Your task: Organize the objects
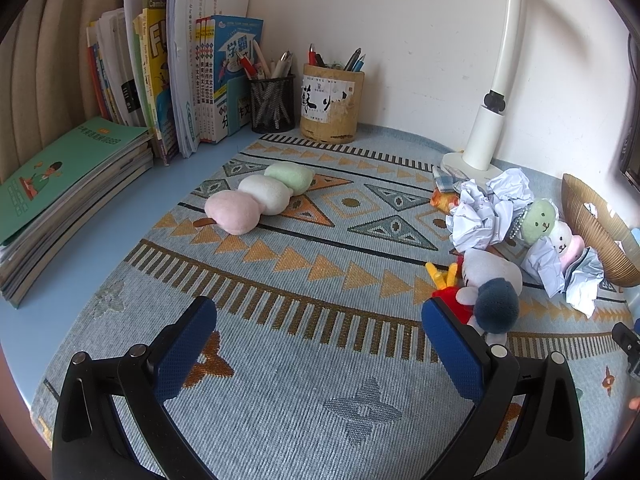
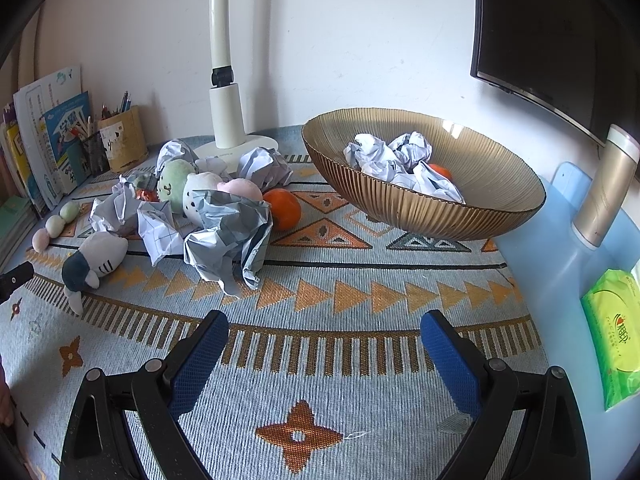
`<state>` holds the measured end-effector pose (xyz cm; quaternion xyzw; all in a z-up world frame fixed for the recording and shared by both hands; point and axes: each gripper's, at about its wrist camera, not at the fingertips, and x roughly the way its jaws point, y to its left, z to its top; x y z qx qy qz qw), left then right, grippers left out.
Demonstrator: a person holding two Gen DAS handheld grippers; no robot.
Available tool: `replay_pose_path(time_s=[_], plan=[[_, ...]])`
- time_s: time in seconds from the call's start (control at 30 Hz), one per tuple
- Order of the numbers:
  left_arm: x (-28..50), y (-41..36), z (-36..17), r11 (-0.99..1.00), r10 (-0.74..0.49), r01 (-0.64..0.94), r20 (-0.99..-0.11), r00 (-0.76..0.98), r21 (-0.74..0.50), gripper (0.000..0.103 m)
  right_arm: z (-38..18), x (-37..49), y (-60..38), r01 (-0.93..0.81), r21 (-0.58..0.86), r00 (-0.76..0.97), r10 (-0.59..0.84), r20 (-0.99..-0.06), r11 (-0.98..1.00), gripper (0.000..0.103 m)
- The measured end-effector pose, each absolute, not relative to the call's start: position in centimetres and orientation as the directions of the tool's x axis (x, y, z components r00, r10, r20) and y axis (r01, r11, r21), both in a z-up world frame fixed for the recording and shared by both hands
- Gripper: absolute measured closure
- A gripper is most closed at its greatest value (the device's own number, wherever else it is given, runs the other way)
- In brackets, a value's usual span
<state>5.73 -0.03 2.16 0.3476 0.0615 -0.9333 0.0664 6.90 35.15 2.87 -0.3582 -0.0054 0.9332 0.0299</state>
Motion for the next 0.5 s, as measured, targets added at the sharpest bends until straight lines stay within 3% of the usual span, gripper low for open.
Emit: replay_pose_path(time_s=[0.17, 0.37, 0.5], plan=[[5.5, -1.3, 3.0, -0.989, 0.038, 0.069, -0.665, -0.745, -0.134, 0.001, 3.9, 8.1, 34.3, 0.006, -0.052, -0.787, 0.027, -0.616, -0.999, 0.006], [4.6, -4.5, 6.1, -0.995, 0.037, 0.03, -0.654, -0.755, -0.091, 0.001, 5.6, 7.4, 33.4, 0.131, 0.059, -0.73, -0.137, -0.67, -0.99, 0.007], [0.1, -7.3, 5.9, -0.995, -0.002, 0.072, -0.697, -0.717, -0.071, 0.001, 7.3, 5.1, 32.5, 0.103, 0.08, -0.714, -0.13, -0.688, -0.991, 0.006]])
